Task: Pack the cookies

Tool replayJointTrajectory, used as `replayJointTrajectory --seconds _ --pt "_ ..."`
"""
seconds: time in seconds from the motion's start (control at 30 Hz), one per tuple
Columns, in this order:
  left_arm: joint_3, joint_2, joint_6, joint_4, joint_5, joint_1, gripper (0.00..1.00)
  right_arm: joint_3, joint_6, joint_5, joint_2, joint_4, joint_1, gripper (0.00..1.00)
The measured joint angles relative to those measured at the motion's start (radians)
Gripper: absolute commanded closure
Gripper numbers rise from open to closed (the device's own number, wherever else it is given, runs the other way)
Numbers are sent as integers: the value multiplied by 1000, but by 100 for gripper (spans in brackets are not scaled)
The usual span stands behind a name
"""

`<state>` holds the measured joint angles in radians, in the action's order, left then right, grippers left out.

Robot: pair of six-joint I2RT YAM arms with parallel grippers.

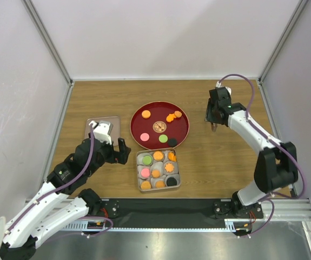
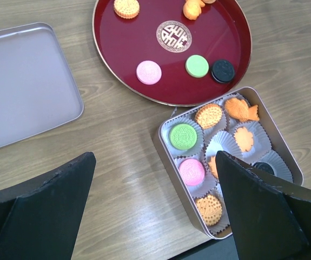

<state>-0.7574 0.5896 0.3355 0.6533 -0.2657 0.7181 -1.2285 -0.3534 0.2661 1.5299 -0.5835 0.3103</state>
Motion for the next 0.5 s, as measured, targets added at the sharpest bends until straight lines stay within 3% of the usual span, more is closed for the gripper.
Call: replayJointTrajectory --seconds 0.2,0.5 --pt "0 -2 -1 0 7 1 0 17 7 8 140 129 -27 50" --pt "0 -2 -3 0 8 2 0 74 6 3 223 209 -55 43"
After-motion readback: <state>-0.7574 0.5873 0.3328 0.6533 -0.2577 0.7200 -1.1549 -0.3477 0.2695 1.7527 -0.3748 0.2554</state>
